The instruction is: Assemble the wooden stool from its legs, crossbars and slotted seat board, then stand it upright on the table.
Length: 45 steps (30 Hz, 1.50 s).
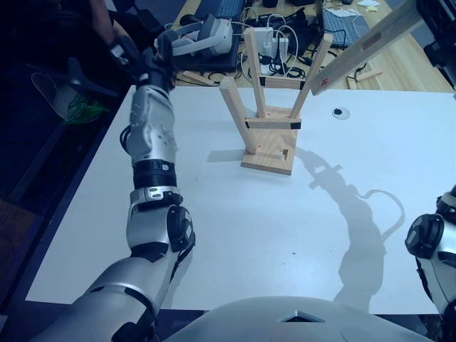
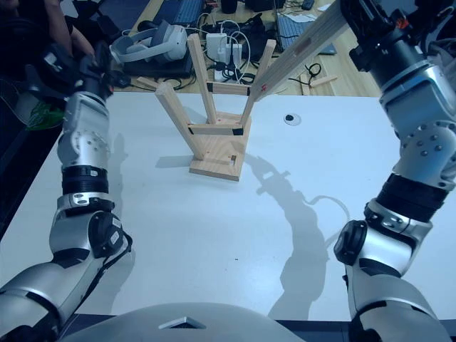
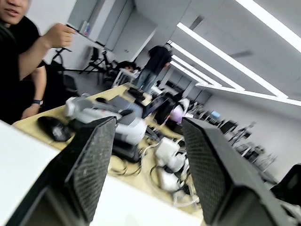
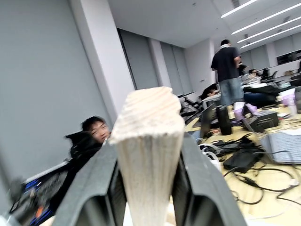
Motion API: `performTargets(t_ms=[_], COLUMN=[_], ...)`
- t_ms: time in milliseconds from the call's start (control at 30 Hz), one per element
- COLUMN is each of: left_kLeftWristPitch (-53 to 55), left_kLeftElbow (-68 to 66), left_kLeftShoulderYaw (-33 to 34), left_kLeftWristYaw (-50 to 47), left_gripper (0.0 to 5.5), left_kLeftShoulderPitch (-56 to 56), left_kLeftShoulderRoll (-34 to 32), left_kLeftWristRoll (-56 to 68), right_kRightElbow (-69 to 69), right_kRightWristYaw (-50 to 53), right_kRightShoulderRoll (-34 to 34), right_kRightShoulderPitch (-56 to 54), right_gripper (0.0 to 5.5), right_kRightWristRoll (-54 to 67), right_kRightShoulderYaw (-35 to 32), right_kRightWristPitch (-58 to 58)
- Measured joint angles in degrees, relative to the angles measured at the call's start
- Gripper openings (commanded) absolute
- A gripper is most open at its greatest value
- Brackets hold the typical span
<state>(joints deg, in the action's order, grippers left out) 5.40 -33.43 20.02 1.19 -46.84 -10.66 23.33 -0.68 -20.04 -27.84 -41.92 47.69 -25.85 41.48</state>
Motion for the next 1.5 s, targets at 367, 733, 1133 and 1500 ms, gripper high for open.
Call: performTargets(t_ms=[367, 733, 1133, 1500], left_kLeftWristPitch=[8.2, 31.6, 46.9, 43.1], left_kLeftElbow=[4.1, 12.3, 26.0, 27.8], left_kLeftShoulderYaw=[-13.5, -24.0, -27.0, -22.2], left_kLeftWristYaw=[-1.2, 12.6, 17.8, 13.5], left_gripper=[2.55, 2.55, 2.55, 2.55], left_kLeftShoulderPitch=[9.9, 17.5, 22.7, 21.5], left_kLeftShoulderRoll=[1.5, 1.6, 4.8, 5.7], left_kLeftWristRoll=[-14.9, -15.9, -11.9, -11.5], right_kRightElbow=[-5.4, -8.7, -6.6, -6.2], right_kRightWristYaw=[9.7, 16.2, 16.1, 11.8], right_kRightShoulderRoll=[5.9, 10.0, 12.2, 10.2], right_kRightShoulderPitch=[9.7, 14.8, 14.8, 17.4], right_gripper=[1.00, 1.00, 1.00, 1.00], right_kRightWristRoll=[-4.2, -1.9, -2.9, -9.5], right_kRightShoulderYaw=[1.9, 2.0, 3.4, 7.5], right_kRightWristPitch=[-1.7, 3.4, 2.2, -1.9])
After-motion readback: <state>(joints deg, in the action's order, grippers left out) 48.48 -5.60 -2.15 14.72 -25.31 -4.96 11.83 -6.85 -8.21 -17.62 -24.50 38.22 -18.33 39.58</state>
